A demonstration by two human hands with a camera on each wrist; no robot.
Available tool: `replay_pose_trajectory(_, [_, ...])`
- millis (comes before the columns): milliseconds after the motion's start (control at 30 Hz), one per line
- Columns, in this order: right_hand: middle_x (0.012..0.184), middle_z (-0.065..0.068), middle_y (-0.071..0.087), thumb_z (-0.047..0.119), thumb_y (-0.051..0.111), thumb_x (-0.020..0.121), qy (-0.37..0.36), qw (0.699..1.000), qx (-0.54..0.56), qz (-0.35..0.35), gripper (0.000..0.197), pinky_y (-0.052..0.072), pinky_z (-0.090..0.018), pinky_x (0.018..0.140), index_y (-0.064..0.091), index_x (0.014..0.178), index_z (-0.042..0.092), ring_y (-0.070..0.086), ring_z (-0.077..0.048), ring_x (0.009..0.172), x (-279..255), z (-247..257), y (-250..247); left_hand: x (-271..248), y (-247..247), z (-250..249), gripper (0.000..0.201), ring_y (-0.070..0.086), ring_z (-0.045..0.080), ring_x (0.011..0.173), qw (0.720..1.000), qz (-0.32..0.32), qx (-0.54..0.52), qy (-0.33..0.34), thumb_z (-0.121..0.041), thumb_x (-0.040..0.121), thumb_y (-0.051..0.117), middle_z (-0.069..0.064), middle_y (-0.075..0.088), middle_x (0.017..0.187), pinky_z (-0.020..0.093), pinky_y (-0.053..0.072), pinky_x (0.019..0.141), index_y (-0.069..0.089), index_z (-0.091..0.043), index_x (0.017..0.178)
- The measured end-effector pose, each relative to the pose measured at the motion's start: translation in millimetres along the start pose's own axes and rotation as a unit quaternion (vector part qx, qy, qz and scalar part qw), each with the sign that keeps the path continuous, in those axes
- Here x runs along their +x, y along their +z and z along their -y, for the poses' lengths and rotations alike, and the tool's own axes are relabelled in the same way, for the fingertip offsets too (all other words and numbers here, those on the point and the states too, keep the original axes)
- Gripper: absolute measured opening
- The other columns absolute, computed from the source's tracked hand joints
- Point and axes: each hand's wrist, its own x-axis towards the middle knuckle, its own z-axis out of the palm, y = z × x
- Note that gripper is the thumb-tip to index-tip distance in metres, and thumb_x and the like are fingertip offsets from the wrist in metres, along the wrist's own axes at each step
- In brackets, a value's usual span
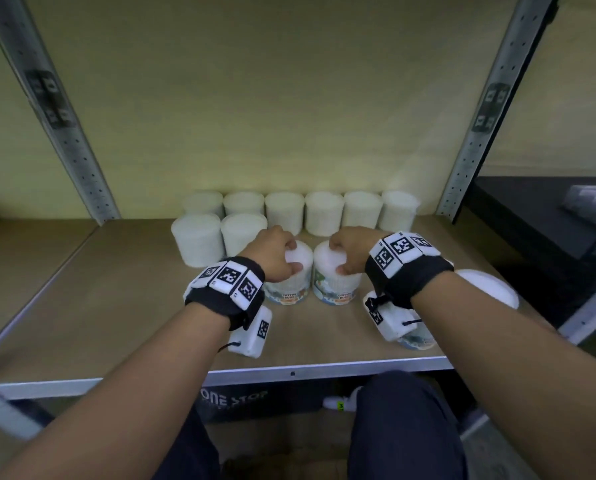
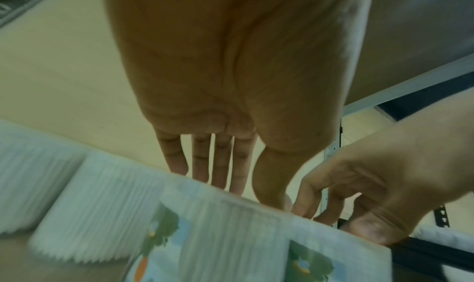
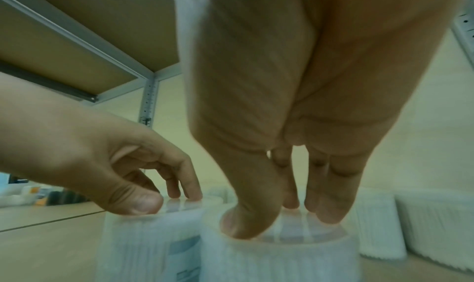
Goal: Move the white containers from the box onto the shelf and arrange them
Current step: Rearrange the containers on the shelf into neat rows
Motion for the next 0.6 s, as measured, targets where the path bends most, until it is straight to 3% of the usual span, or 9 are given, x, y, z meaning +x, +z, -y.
replay_pose_trajectory(167, [0.142,-0.006,0.045,0.032,0.063,0.088,-0.017,1.000,-0.005,-0.009,0.061,0.040,-0.030,0.098,0.039,0.141,0.014,0.049,-0.025,0.126,-37,4,7,-35,2,-7,0.046,0.045,0.023,0.119,1.000,0.002,0.006,0.010,-0.039,0.083,0.065,0.003,0.046,0.127,0.040,0.042,0.101,0.053,-0.016,0.121])
replay_pose_trajectory(367, [0.147,-0.005,0.037,0.030,0.064,0.088,-0.021,0.999,0.027,0.020,0.063,0.037,-0.034,0.109,0.037,0.143,0.014,0.043,-0.024,0.131,-65,5,15,-66,8,-16,0.046,0.043,0.023,0.120,1.000,0.003,0.007,0.021,-0.040,0.083,0.065,0.003,0.046,0.126,0.040,0.040,0.102,0.053,-0.016,0.121])
replay_pose_trajectory(600, [0.148,-0.001,0.036,0.030,0.062,0.090,-0.021,0.998,0.057,0.023,0.061,0.035,-0.031,0.108,0.037,0.144,0.016,0.042,-0.022,0.132,-88,-1,19,-81,16,-26,0.042,0.040,0.023,0.121,1.000,-0.006,-0.001,0.027,-0.039,0.086,0.063,0.002,0.046,0.121,0.040,0.038,0.103,0.053,-0.016,0.120])
